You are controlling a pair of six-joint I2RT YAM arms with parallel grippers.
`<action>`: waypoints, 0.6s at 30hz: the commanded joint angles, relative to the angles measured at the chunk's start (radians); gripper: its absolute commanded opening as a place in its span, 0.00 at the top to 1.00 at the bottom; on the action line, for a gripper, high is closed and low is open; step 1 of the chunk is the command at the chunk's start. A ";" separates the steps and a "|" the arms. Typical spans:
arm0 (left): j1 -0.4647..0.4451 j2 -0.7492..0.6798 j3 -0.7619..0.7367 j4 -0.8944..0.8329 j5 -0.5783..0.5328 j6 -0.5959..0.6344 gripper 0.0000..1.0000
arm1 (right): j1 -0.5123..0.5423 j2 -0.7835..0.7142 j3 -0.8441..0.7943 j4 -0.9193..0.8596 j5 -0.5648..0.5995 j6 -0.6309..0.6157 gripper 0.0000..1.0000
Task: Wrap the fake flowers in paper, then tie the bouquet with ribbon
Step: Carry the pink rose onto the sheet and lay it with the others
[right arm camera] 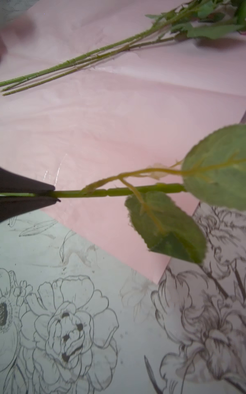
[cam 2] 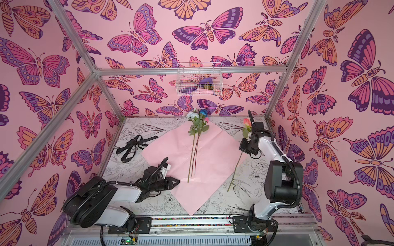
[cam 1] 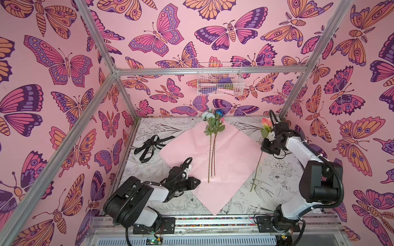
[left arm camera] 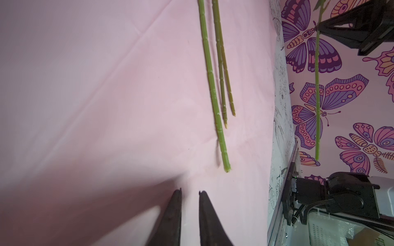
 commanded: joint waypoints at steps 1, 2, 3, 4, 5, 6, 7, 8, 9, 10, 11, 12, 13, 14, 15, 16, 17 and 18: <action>0.007 0.043 -0.026 -0.142 -0.039 0.005 0.80 | 0.097 -0.027 0.026 0.007 0.010 0.026 1.00; 0.007 0.045 -0.026 -0.143 -0.039 0.006 0.80 | 0.128 -0.027 0.032 0.015 0.021 0.031 1.00; 0.007 0.048 -0.026 -0.141 -0.038 0.005 0.80 | 0.163 -0.028 0.045 0.021 0.034 0.039 1.00; 0.007 0.049 -0.026 -0.141 -0.038 0.005 0.80 | 0.194 -0.025 0.056 0.029 0.041 0.046 1.00; 0.007 0.051 -0.026 -0.140 -0.037 0.005 0.80 | 0.221 -0.020 0.068 0.036 0.047 0.051 1.00; 0.007 0.051 -0.026 -0.138 -0.036 0.005 0.80 | 0.251 -0.011 0.085 0.041 0.053 0.061 1.00; 0.007 0.051 -0.026 -0.135 -0.035 0.005 0.80 | 0.280 0.001 0.103 0.047 0.058 0.071 1.00; 0.008 0.050 -0.026 -0.136 -0.034 0.004 0.80 | 0.302 0.013 0.119 0.052 0.063 0.078 1.00; 0.008 0.050 -0.024 -0.135 -0.035 0.005 0.80 | 0.327 0.029 0.139 0.057 0.066 0.087 1.00; 0.007 0.049 -0.026 -0.136 -0.034 0.004 0.80 | 0.349 0.048 0.161 0.060 0.066 0.094 1.00; 0.008 0.050 -0.027 -0.136 -0.035 0.004 0.80 | 0.371 0.068 0.185 0.060 0.068 0.100 1.00; 0.007 0.049 -0.029 -0.135 -0.032 0.005 0.80 | 0.388 0.089 0.208 0.060 0.070 0.105 1.00; 0.007 0.046 -0.030 -0.135 -0.033 0.004 0.80 | 0.405 0.114 0.237 0.057 0.067 0.110 1.00; 0.007 0.046 -0.031 -0.135 -0.033 0.002 0.80 | 0.420 0.138 0.261 0.055 0.063 0.113 1.00; 0.008 0.045 -0.032 -0.135 -0.033 0.002 0.80 | 0.434 0.164 0.292 0.054 0.059 0.117 1.00; 0.007 0.042 -0.034 -0.135 -0.031 0.001 0.80 | 0.450 0.193 0.324 0.049 0.055 0.123 1.00; 0.007 0.041 -0.034 -0.135 -0.031 0.001 0.80 | 0.461 0.219 0.352 0.045 0.052 0.126 1.00; 0.007 0.040 -0.034 -0.135 -0.032 0.001 0.80 | 0.473 0.249 0.382 0.040 0.049 0.129 1.00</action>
